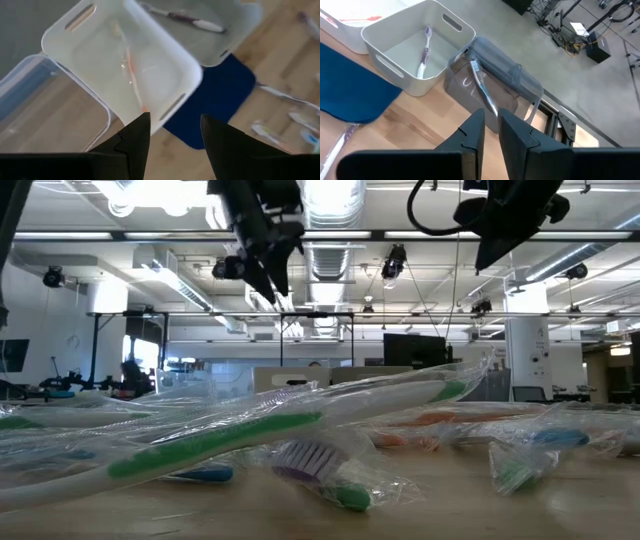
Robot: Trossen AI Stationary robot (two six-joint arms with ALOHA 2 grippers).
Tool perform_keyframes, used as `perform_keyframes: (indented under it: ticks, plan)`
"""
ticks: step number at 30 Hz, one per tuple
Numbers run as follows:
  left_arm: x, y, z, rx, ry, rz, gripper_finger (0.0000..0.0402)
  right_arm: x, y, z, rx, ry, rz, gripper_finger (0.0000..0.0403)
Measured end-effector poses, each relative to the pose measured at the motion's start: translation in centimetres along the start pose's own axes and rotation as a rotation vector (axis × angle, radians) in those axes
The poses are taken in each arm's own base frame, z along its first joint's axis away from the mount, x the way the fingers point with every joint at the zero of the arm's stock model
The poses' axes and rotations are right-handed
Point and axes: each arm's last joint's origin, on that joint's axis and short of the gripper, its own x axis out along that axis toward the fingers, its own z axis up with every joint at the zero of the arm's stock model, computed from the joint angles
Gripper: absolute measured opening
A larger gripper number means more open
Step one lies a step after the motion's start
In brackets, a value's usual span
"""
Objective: Pick & Place Toothbrushes
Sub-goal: Put the green toothbrush into the transparent bin
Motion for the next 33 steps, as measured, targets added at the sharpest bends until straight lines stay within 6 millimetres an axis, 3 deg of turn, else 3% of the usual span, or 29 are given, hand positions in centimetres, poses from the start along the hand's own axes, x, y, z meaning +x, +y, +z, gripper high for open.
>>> perform_keyframes:
  ticks: [7, 16, 25, 33]
  plan:
    - [-3.5, -2.0, -1.3, 0.063, -0.077, -0.04, 0.0178, 0.0, 0.1, 0.0, 0.007, -0.002, 0.005, 0.007]
    - [-6.4, -5.3, -3.6, 0.171, -0.114, -0.138, 0.0176, 0.0, 0.1, 0.0, 0.01, -0.003, 0.006, 0.0101]
    - [-7.5, -9.4, -6.5, 0.314, -0.086, -0.222, 0.0177, 0.0, 0.1, 0.0, 0.011, -0.004, 0.007, 0.0128]
    - [-7.0, -11.8, -9.5, 0.385, -0.03, -0.244, 0.0177, 0.0, 0.1, 0.1, 0.011, -0.004, 0.007, 0.0152]
